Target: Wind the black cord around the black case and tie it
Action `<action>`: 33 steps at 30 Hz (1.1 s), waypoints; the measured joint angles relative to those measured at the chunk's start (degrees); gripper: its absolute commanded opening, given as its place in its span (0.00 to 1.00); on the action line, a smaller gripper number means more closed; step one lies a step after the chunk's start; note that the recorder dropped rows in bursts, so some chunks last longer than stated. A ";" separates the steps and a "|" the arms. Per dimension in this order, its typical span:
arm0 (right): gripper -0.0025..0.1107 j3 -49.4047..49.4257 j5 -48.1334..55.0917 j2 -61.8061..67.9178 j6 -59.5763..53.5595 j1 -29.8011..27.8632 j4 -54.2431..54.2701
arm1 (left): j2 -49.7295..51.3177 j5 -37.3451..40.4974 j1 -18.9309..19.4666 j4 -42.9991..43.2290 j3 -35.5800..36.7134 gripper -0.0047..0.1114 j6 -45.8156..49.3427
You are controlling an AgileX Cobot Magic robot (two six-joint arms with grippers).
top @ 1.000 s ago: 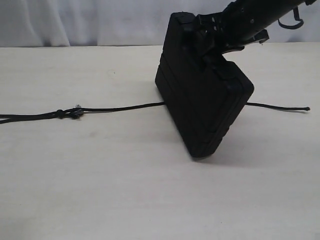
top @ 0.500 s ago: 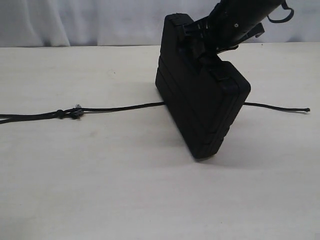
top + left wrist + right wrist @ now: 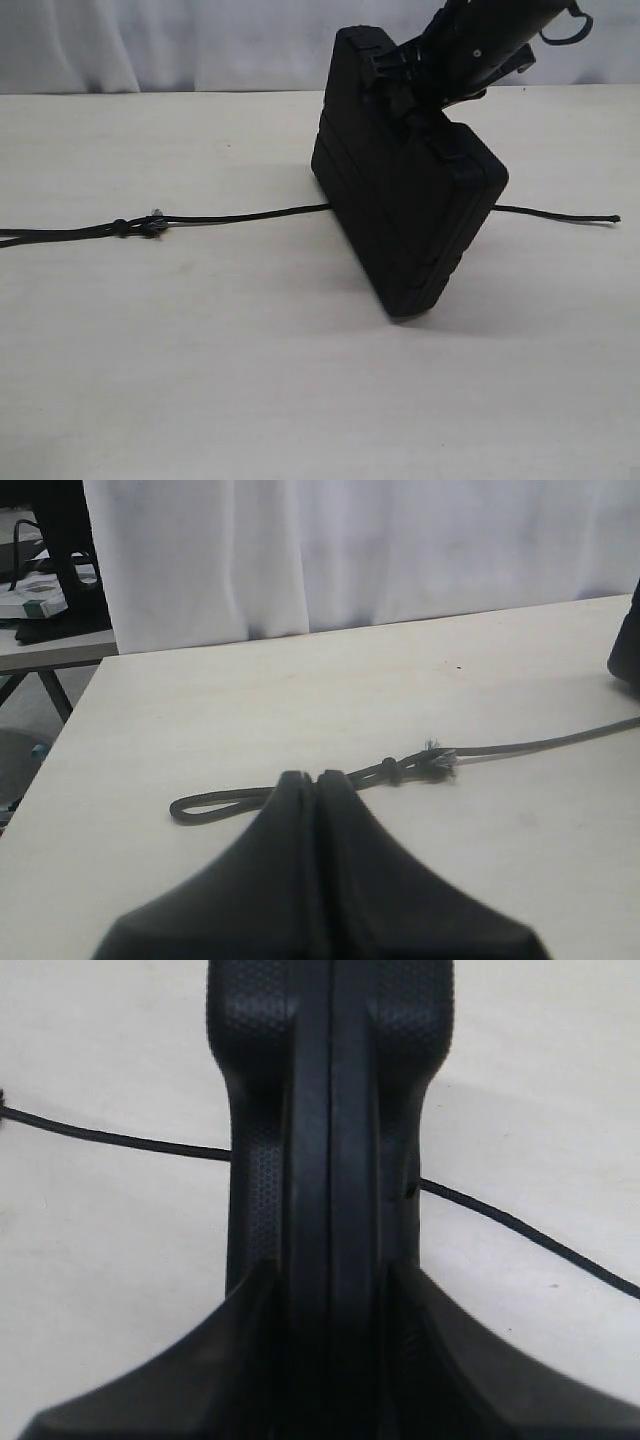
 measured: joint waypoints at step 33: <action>0.42 0.00 -1.83 0.00 0.00 0.00 0.86 | 0.00 0.00 0.00 0.00 0.00 0.04 0.00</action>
